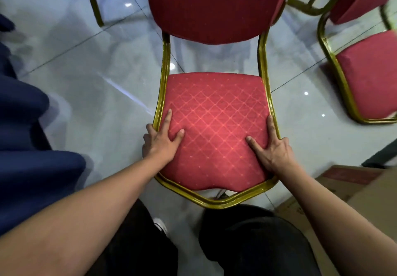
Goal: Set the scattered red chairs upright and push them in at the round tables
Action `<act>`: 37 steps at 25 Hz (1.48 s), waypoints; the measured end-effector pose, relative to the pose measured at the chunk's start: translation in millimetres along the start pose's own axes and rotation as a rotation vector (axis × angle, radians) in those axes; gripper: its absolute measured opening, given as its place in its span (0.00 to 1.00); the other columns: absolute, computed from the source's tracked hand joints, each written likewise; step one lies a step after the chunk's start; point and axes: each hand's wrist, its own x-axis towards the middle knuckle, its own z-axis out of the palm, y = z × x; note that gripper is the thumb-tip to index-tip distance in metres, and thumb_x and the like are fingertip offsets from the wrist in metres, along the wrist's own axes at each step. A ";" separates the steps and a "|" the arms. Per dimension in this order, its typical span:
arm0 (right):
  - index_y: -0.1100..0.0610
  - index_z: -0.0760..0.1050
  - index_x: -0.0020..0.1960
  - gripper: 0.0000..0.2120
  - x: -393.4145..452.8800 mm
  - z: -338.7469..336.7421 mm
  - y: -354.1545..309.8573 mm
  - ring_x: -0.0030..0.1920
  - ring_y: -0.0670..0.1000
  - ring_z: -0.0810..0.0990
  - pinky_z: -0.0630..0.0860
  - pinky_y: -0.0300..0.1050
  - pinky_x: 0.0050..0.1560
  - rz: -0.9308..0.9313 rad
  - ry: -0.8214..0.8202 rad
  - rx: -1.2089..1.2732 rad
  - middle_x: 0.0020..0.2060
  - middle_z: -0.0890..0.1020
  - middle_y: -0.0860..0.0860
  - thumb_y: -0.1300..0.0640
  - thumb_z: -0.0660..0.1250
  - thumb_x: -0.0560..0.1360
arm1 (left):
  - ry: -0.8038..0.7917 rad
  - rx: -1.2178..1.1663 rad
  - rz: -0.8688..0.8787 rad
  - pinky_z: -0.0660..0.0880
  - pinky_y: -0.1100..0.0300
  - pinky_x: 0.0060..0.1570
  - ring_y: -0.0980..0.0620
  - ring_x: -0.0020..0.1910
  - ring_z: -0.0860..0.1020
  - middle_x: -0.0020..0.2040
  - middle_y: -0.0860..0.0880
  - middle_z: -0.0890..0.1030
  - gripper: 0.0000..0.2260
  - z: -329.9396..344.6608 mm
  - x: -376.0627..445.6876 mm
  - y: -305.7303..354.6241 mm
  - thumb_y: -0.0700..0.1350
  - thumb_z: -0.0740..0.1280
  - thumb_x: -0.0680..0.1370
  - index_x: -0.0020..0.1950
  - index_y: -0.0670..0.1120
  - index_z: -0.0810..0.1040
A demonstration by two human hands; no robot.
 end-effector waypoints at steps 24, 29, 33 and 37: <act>0.41 0.43 0.83 0.44 -194.2 -290.5 -184.0 0.74 0.66 0.68 0.66 0.61 0.74 0.261 -0.362 -0.206 0.79 0.61 0.62 0.24 0.54 0.74 | -0.068 0.078 0.210 0.67 0.49 0.69 0.47 0.69 0.71 0.70 0.50 0.72 0.34 -349.3 -257.7 72.7 0.71 0.44 0.76 0.72 0.55 0.71; 0.49 0.59 0.81 0.34 -185.5 -329.4 -200.2 0.73 0.62 0.70 0.66 0.57 0.73 0.140 -0.314 -0.115 0.74 0.70 0.58 0.34 0.57 0.81 | 0.105 0.062 0.429 0.58 0.52 0.76 0.54 0.73 0.68 0.72 0.55 0.73 0.33 -355.9 -285.7 90.4 0.68 0.41 0.79 0.73 0.56 0.73; 0.48 0.74 0.72 0.32 -198.4 -345.8 -191.8 0.67 0.62 0.75 0.71 0.58 0.70 -0.061 -0.112 0.019 0.67 0.76 0.59 0.30 0.53 0.79 | 0.370 -0.017 0.396 0.68 0.52 0.67 0.50 0.64 0.78 0.62 0.52 0.83 0.26 -357.9 -264.3 105.1 0.59 0.48 0.80 0.62 0.53 0.83; 0.47 0.83 0.58 0.31 -237.0 -346.0 -200.1 0.58 0.50 0.75 0.66 0.53 0.65 -0.618 0.260 0.059 0.55 0.81 0.45 0.32 0.46 0.81 | 0.475 -0.050 0.401 0.71 0.56 0.61 0.51 0.59 0.82 0.55 0.52 0.86 0.25 -377.9 -246.3 123.1 0.56 0.50 0.80 0.56 0.51 0.86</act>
